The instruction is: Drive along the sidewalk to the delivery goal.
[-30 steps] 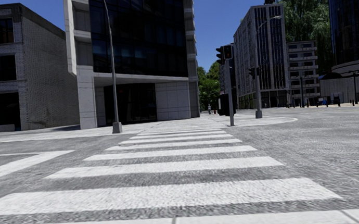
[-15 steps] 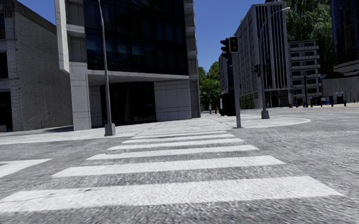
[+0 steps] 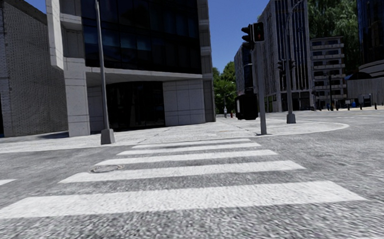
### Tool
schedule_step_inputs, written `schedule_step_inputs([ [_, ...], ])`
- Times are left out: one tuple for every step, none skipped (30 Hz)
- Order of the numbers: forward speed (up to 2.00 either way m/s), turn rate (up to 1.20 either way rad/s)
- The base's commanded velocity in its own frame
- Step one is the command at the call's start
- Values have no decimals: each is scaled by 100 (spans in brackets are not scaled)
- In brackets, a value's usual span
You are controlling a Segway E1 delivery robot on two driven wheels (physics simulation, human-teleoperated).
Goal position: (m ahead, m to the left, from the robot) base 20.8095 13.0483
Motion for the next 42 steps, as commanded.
schedule_step_inputs([
  [192,0],
  [193,0],
  [195,0],
  [195,0],
  [195,0],
  [195,0],
  [192,0],
  [192,0],
  [188,0],
  [188,0],
  [189,0],
  [189,0],
  [195,0],
  [200,0],
  [200,0],
  [200,0],
  [198,0],
  [195,0],
  [195,0],
  [195,0],
  [195,0],
  [194,0],
  [194,0],
  [194,0],
  [194,0],
  [194,0],
  [194,0],
  [194,0],
  [194,0],
  [194,0],
  [194,0],
  [194,0],
  [194,0],
  [195,0],
  [198,0],
  [198,0],
  [198,0],
  [198,0],
  [198,0],
  [198,0],
  [198,0],
  [199,0],
])
